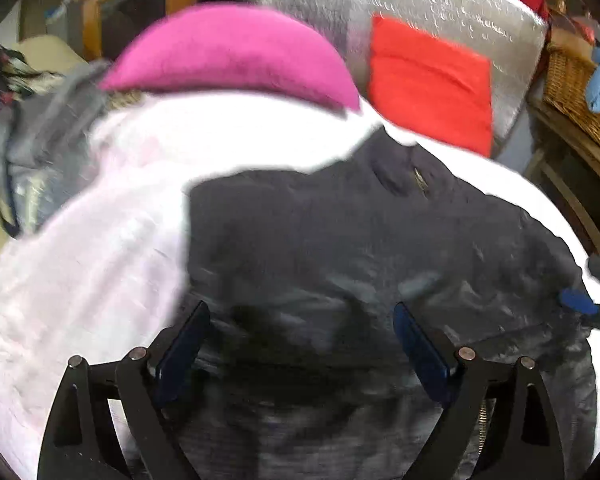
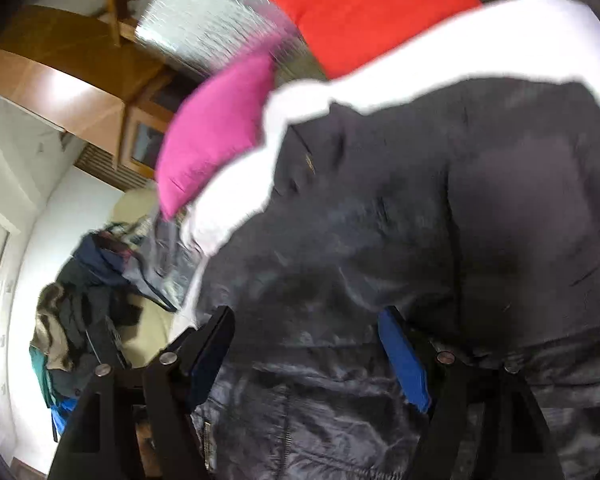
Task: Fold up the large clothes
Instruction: 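Grasp the jacket side with the right tool and fold it over the body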
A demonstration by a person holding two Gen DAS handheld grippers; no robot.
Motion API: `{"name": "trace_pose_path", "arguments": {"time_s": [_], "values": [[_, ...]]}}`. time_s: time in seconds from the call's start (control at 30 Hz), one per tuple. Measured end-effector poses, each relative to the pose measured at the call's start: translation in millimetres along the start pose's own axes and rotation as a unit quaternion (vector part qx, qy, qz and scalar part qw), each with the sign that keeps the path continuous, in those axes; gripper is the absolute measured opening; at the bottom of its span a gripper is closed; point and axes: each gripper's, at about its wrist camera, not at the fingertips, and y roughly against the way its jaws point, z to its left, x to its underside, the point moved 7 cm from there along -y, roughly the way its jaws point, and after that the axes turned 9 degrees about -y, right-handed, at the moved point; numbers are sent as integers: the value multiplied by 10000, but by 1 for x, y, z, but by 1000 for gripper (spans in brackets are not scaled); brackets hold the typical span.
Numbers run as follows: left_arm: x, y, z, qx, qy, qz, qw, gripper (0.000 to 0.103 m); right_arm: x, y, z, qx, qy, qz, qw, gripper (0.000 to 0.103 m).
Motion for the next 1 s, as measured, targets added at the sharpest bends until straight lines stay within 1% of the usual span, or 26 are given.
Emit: {"name": "trace_pose_path", "arguments": {"time_s": [0.03,0.07,0.1,0.13,0.17,0.2,0.23,0.27,0.3,0.33,0.4,0.43,0.5,0.53,0.6,0.63,0.67,0.7,0.73,0.77,0.8,0.83,0.87,0.93,1.0], "values": [[3,-1,12,-114,101,23,9999,94,-5,3,-1,13,-20,-58,10000,77],[9,-7,24,-134,270,180,9994,94,-14,6,-6,48,-88,-159,9998,78],[19,-19,35,-146,466,505,9975,94,-20,5,-13,77,-198,-190,9996,78],[32,-33,45,-157,647,897,9937,94,-23,1,-25,184,-353,-168,9991,79],[46,-46,53,-39,867,1129,9898,94,-23,-8,-43,449,-500,-71,9977,80],[51,-52,56,139,1048,1102,9883,96,-21,-18,-54,539,-617,53,9966,80],[50,-50,56,106,1011,969,9901,96,-20,-19,-59,481,-612,72,9969,80],[49,-47,53,4,859,952,9917,96,-21,-18,-56,451,-482,-3,9978,80],[48,-43,51,-31,803,946,9923,95,-22,-15,-48,460,-402,11,9981,80],[45,-35,49,-35,795,841,9933,95,-23,-12,-45,433,-375,7,9984,80],[35,-24,53,-64,916,575,9941,95,-29,5,-33,286,-321,-177,9989,80],[31,-13,59,-42,1054,394,9936,95,-34,21,-26,163,-247,-327,9990,80],[27,-3,73,-52,1207,273,9923,95,-43,50,-28,235,-144,-652,9975,80],[27,-5,76,-68,1231,296,9919,95,-48,64,-33,337,-144,-824,9959,80],[35,-17,90,-78,1305,606,9896,95,-57,87,-54,568,-235,-1038,9927,80],[44,-24,93,-61,1375,795,9873,95,-61,93,-68,717,-362,-1087,9908,80],[54,-30,97,-55,1422,988,9849,95,-66,98,-85,848,-532,-1099,9889,80],[63,-35,99,-2,1487,1091,9829,95,-68,99,-101,942,-664,-1080,9874,80],[62,-34,99,-63,1419,970,9851,95,-68,96,-115,1082,-781,-1012,9859,80],[62,-35,94,-136,1301,964,9867,95,-67,89,-133,1251,-918,-796,9847,78],[62,-34,93,-166,1267,981,9869,95,-63,78,-145,1333,-996,-530,9846,73],[60,-33,92,-150,1296,1028,9861,94,-59,70,-150,1392,-962,-352,9850,46],[59,-30,92,-88,1356,1050,9851,94,-57,67,-148,1361,-882,-327,9862,35],[48,-22,99,52,1453,922,9851,94,-58,68,-135,1341,-643,-392,9881,30],[32,-10,104,-36,1455,528,9879,94,-63,74,-124,1277,-481,-493,9894,31]]}}
